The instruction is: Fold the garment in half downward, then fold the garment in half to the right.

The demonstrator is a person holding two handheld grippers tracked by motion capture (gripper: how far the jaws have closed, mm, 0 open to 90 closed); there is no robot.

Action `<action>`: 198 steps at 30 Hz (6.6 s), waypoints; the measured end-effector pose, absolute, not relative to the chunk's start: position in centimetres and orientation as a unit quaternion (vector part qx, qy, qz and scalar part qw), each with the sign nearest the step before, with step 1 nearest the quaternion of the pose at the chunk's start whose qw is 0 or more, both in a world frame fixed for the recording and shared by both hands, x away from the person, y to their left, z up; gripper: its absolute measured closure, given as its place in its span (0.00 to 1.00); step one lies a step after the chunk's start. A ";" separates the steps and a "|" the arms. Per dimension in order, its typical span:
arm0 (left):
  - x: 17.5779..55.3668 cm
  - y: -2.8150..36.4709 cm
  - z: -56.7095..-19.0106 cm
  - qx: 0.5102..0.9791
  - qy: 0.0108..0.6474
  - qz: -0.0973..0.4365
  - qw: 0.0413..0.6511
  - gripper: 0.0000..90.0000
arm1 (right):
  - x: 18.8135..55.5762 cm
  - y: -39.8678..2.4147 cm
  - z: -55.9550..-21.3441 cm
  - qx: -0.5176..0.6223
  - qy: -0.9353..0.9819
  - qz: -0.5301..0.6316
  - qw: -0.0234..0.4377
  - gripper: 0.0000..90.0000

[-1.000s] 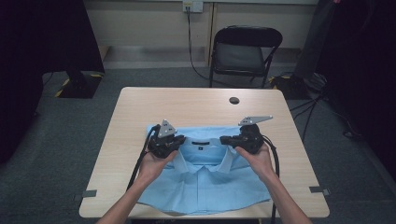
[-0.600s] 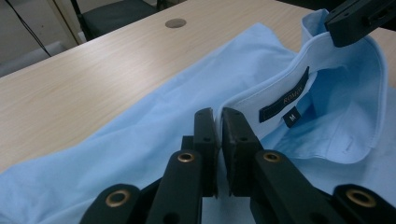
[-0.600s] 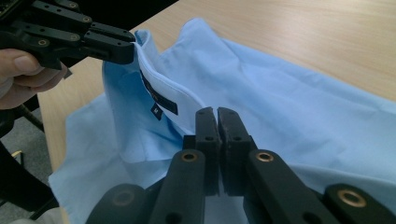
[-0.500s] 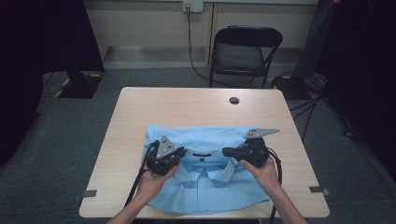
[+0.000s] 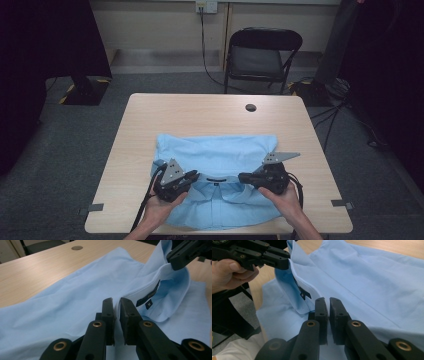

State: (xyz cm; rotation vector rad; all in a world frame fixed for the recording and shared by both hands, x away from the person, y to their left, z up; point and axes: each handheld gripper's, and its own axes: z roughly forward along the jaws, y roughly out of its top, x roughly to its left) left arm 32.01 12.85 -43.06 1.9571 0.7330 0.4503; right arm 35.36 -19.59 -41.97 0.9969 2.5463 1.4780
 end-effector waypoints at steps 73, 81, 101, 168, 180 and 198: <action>35.1 20.2 -48.3 0.786 0.437 0.093 0.427 0.43 | 34.7 -24.3 -48.0 0.440 0.780 0.441 0.061 0.50; 35.1 19.9 -49.3 0.801 0.432 0.113 0.399 0.43 | 34.9 -23.7 -48.8 0.448 0.794 0.406 0.071 0.43; 35.3 18.2 -49.6 0.806 0.413 0.116 0.407 0.45 | 35.0 -24.5 -49.1 0.460 0.790 0.397 0.085 0.40; 32.9 22.9 -47.3 0.775 0.479 0.176 0.373 0.09 | 32.7 -28.2 -45.9 0.508 0.739 0.419 0.139 0.30; 32.1 18.7 -45.9 0.818 0.399 0.141 0.390 0.21 | 33.1 -20.1 -42.7 0.417 0.785 0.446 0.104 0.30; 32.5 15.2 -48.8 0.850 0.379 0.103 0.352 0.25 | 33.8 -13.8 -48.0 0.372 0.847 0.379 0.036 0.38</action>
